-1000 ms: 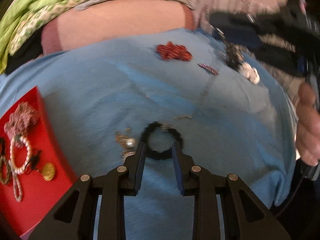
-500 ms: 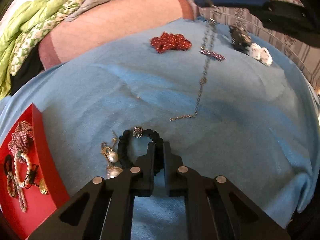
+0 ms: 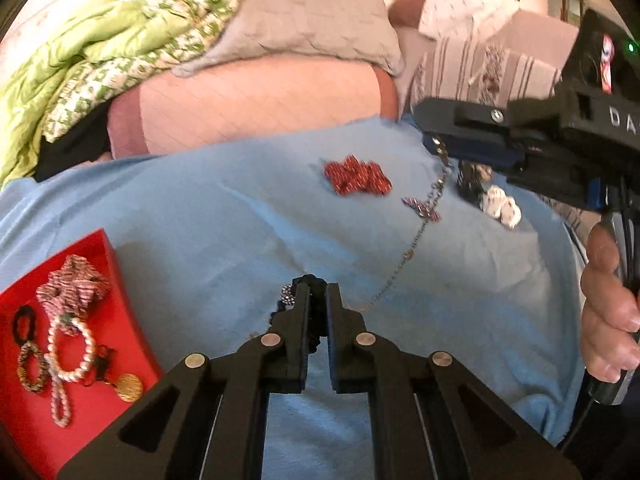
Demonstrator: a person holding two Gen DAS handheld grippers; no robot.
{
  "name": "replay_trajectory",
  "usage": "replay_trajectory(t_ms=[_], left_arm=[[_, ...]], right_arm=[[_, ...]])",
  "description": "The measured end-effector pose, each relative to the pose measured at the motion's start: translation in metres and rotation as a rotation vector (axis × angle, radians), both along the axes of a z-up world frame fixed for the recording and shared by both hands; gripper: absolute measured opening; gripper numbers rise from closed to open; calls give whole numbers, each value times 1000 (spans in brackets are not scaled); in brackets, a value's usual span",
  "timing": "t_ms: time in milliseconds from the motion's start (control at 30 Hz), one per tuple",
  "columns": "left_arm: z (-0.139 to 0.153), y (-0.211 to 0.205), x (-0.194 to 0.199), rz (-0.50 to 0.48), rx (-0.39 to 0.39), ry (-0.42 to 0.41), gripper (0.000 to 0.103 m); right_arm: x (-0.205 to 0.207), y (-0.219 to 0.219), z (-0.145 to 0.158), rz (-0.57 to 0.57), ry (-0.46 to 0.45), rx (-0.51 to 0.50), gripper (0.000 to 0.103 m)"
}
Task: Organize jewelry
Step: 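Lift the medallion with the right tool while the left tool grasps the black beaded bracelet, then carry the medallion and black beaded bracelet with both tools over the red tray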
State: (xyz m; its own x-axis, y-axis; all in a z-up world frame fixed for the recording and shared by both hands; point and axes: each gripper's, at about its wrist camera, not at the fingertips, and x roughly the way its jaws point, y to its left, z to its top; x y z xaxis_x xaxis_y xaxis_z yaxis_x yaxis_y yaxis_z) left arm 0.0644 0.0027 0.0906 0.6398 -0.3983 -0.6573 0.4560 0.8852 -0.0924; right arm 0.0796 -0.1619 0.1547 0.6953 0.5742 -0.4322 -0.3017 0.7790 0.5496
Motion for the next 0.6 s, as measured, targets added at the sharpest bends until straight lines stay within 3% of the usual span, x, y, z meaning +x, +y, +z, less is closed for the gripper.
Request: replay_trajectory(t_ms=[333, 600], left_arm=[[28, 50, -5, 85, -40, -49, 7], [39, 105, -14, 181, -50, -70, 7]], right_arm=[[-14, 28, 50, 39, -98, 16, 26], [-22, 70, 65, 105, -112, 15, 26]])
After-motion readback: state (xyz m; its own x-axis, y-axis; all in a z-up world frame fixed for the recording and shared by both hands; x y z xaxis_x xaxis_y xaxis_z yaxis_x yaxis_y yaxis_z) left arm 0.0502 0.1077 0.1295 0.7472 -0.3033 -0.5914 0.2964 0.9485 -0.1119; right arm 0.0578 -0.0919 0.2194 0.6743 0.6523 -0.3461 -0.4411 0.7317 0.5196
